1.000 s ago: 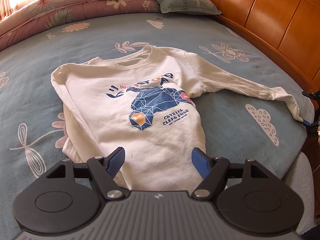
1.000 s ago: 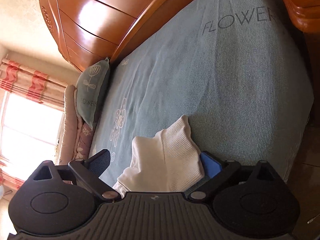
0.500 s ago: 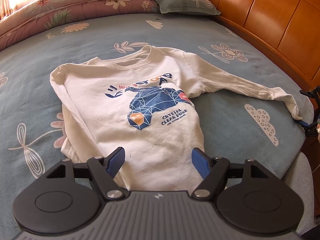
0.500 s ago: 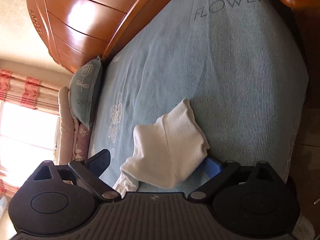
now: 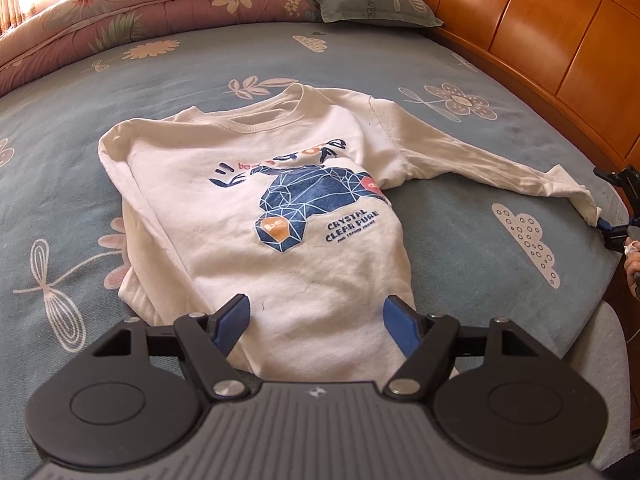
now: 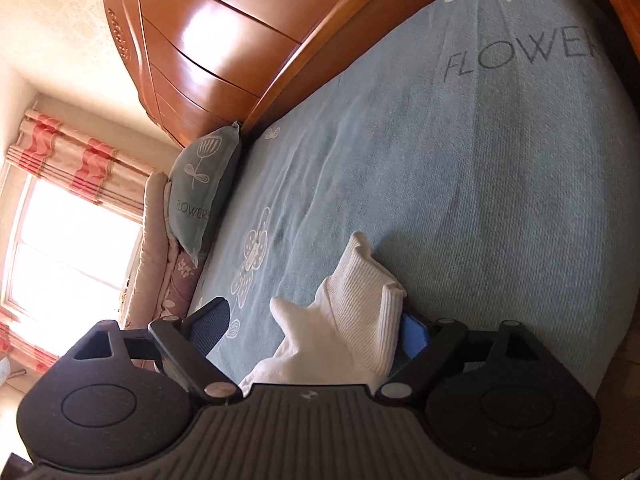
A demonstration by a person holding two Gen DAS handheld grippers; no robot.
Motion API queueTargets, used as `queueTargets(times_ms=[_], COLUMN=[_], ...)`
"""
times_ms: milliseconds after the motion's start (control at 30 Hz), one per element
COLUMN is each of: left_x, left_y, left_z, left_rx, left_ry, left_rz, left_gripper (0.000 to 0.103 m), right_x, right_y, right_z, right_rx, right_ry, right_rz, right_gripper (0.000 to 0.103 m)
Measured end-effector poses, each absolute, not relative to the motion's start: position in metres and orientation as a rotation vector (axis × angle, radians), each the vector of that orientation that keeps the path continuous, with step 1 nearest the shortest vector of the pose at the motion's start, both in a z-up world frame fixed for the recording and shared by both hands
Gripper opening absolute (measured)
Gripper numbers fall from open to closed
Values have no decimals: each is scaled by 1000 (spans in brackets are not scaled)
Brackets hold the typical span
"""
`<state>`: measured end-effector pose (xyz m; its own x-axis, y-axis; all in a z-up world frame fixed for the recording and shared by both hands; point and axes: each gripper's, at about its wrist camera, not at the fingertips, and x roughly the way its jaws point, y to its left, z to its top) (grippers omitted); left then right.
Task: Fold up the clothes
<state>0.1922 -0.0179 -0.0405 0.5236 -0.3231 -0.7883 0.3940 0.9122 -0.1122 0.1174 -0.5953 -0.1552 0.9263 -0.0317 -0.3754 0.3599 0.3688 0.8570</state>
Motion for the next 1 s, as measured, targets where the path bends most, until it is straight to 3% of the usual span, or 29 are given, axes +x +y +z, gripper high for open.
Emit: queueTargets(times_ms=[167,233,300,333,367,400,467,1000], left_x=[189,190,192,194,194,194,192,193], left_y=[-14,-11,-10,-11,-12,-13,-15,-21], left_z=[-42,-44,-45,-46,-46,-45,-44,-33], left_rx=[64,53,46,44,48,54,60,91], left_ry=[925,931,940,944,943,939,932,916], left_rz=[-427,-423,-417,-414,-412,-413,-421,-416], left_gripper=[74,74,74,74,74,74,74,74], right_x=[111,104,100,100,100,101,102,120], right_y=[-596,-590,-590,-593,-601,-608,-619,-607], right_z=[-159,-162,-167,-171,-179,-185,-196,-131], right_rx=[1187,1179,1160,1158,1208,1259,1348,875], right_ry=[318,321,338,351,357,345,325,465], right_rz=[-215,-191,-190,-197,-202,-187,-162,-283], right_gripper=[83,75,60,39,11,4,6,9])
